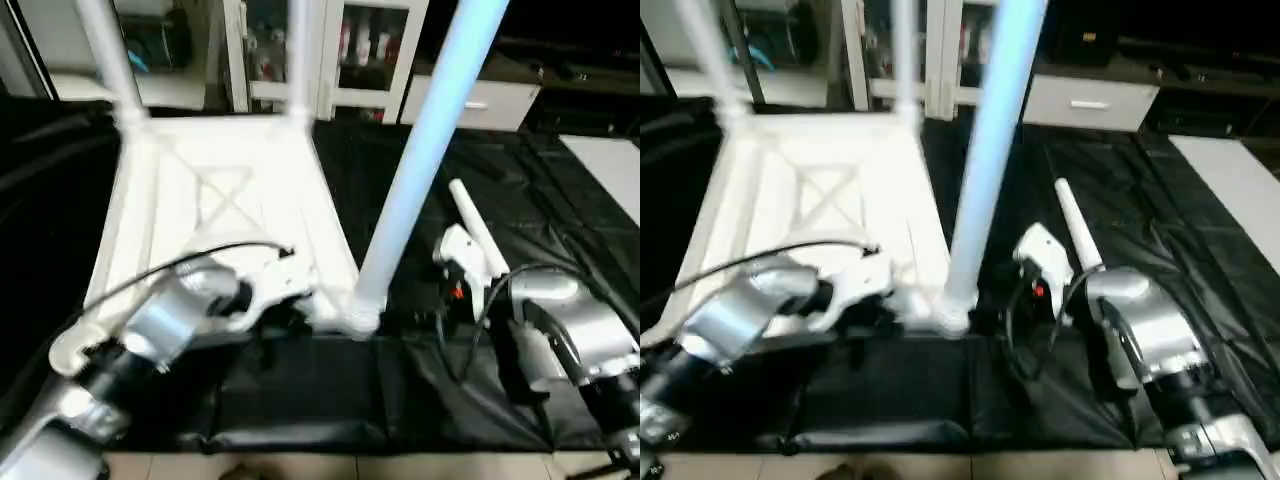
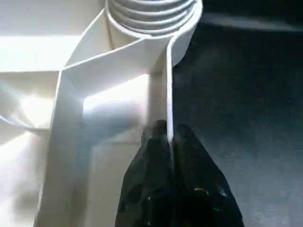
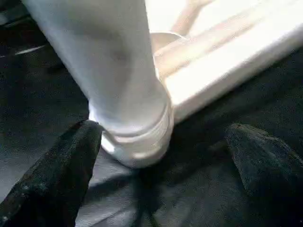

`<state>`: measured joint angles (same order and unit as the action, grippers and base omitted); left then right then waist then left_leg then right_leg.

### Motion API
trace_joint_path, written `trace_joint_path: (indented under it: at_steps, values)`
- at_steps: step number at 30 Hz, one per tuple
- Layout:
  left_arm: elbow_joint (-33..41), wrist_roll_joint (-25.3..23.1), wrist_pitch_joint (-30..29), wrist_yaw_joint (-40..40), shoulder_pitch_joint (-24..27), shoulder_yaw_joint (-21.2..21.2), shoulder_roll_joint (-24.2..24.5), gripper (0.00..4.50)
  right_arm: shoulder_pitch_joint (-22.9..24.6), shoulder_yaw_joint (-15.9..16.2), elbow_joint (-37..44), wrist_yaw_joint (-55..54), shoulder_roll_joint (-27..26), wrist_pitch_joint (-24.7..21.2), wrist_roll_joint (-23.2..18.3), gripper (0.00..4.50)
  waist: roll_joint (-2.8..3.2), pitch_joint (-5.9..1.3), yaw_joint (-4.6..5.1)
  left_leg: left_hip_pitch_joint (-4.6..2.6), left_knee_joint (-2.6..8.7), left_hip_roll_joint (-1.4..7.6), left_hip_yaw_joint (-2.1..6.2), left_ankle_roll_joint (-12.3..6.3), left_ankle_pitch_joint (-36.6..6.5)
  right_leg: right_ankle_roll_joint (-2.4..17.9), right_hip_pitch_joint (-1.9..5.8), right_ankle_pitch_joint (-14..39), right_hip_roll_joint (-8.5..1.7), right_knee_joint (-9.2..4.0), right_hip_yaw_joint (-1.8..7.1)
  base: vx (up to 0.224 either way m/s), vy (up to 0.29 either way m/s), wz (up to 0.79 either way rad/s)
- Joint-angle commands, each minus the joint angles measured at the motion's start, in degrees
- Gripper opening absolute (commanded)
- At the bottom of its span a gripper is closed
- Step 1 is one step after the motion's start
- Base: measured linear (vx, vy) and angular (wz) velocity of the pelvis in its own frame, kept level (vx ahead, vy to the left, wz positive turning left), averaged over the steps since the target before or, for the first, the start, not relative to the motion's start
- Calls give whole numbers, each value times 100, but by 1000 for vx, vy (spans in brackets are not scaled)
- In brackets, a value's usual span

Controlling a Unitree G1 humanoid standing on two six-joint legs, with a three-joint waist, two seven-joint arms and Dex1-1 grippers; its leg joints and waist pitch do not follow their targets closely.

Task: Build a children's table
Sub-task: Rotate leg to tighten

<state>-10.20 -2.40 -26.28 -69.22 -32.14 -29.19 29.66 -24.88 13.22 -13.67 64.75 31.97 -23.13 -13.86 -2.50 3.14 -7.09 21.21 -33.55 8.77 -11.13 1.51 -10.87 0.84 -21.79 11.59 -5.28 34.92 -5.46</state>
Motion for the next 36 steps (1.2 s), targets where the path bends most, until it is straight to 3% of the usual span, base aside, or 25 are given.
trace_joint_path:
  at_steps: [1, 5, 14, 15, 17, 22, 24, 29, 36]
  values:
    - [98, -36, -90, -343, 73, -487, -67, 0, 9, 193, 172, 189, 90, 55, 45, 447, 0, -293, 29, -161, 467, 572, 223, 5, -1333, 1309, 170, 1118, -551, -422, 408, 0, 0, 0]
    - [177, -124, -39, -366, 54, -541, -3, 0, 38, 377, 268, 397, 103, 176, 98, 447, -3, -300, 27, -157, 475, 578, 218, 111, -1385, 1197, 165, 1272, -550, -428, 414, 0, 0, 0]
    - [162, -229, 7, -352, 31, -579, -26, 0, -103, 600, 37, 639, 39, 441, 298, 447, -7, -327, -10, -142, 437, 562, 201, 23, -1088, 1296, 187, 893, -546, -384, 409, 0, 0, 0]
    - [148, -249, 16, -338, 25, -584, -37, 0, -154, 619, -47, 631, 8, 464, 311, 421, -10, -327, -14, -145, 435, 558, 198, 19, -1096, 1301, 189, 919, -542, -390, 410, 0, 0, 0]
    - [143, -253, 19, -334, 22, -585, -40, 0, -169, 625, -70, 631, 0, 469, 315, 421, -1, -331, -25, -151, 429, 558, 197, 14, -1099, 1312, 191, 926, -543, -393, 408, 0, 0, 0]
    - [103, -297, 34, -290, 13, -579, -76, 0, -247, 602, -221, 592, -139, 532, 354, 369, -8, -345, -31, -140, 415, 554, 195, -25, -973, 1357, 203, 715, -532, -354, 401, 0, 0, 0]
    - [106, -307, 33, -285, 21, -573, -83, 0, -257, 586, -266, 560, -190, 564, 362, 350, -33, -339, -33, -140, 415, 554, 192, -17, -1033, 1337, 206, 850, -543, -374, 403, 0, 0, 0]
    - [115, -328, 20, -284, 36, -567, -97, 0, -274, 578, -378, 495, -305, 634, 383, 295, -19, -334, -20, -147, 424, 557, 203, 39, -1155, 1276, 194, 1060, -540, -384, 405, 0, 0, 0]
    - [137, -354, 6, -287, 57, -582, -124, 0, -214, 598, -479, 423, -464, 758, 430, 279, -12, -315, 21, -153, 444, 560, 219, 112, -1395, 1208, 181, 1369, -547, -421, 407, 0, 0, 0]
